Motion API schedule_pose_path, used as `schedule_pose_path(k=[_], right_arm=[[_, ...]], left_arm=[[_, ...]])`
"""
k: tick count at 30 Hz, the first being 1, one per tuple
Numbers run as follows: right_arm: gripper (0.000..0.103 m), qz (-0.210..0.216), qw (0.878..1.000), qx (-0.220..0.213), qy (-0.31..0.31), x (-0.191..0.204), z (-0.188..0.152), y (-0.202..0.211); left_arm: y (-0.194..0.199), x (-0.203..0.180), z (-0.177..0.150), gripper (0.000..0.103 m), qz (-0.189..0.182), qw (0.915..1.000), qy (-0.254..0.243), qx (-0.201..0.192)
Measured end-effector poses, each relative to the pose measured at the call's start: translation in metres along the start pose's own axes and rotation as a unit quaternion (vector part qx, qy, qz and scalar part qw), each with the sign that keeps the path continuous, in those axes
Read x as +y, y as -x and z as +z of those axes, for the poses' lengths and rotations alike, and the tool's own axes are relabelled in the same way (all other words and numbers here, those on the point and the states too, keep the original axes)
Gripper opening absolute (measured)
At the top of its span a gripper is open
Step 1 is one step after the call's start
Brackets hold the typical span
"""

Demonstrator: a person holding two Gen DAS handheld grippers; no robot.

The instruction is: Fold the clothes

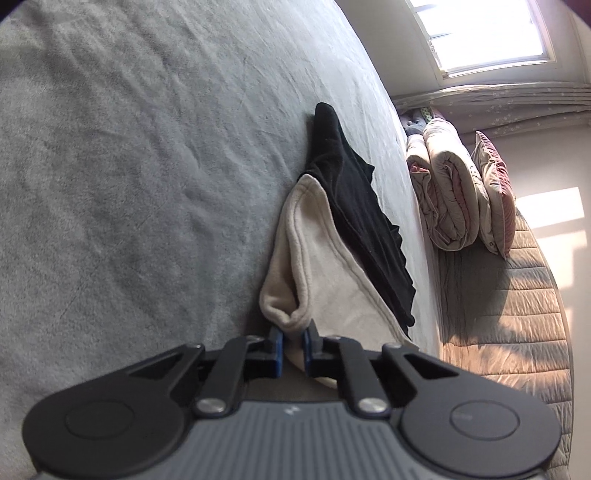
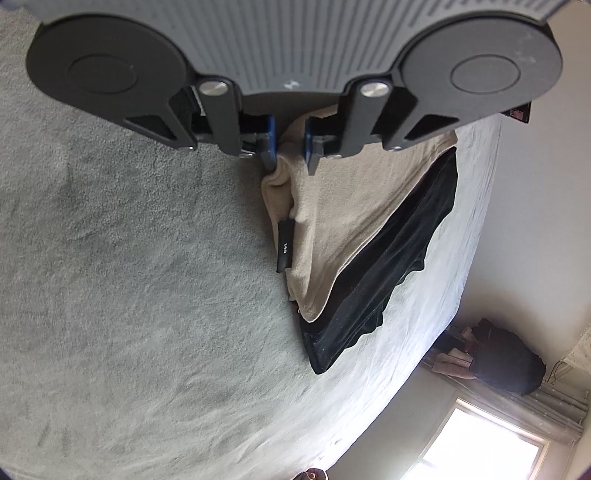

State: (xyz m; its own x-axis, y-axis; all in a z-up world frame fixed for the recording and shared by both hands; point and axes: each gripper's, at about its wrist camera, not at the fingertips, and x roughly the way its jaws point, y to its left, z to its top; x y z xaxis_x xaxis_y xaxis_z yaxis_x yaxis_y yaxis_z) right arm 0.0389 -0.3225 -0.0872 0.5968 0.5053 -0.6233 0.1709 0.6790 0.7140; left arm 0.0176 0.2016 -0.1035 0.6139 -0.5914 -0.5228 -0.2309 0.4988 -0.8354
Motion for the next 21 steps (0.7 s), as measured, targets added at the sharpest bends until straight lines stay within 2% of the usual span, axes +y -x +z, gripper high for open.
schedule_pose_path(k=[9,13,21], right_arm=[[0.015,0.081,0.994,-0.025,-0.064,0.01,0.015,0.016],[0.015,0.104,0.99,-0.043,-0.083,0.02,0.023,0.016],[0.015,0.131,0.984,-0.071,-0.095,0.04,0.06,0.012]], left_arm=[[0.012,-0.013,0.004,0.007,-0.062,0.9979,0.007,-0.02],[0.014,-0.022,0.008,0.007,-0.086,0.9954,0.025,-0.035],[0.01,-0.044,0.033,0.007,-0.109,0.9906,0.05,-0.066]])
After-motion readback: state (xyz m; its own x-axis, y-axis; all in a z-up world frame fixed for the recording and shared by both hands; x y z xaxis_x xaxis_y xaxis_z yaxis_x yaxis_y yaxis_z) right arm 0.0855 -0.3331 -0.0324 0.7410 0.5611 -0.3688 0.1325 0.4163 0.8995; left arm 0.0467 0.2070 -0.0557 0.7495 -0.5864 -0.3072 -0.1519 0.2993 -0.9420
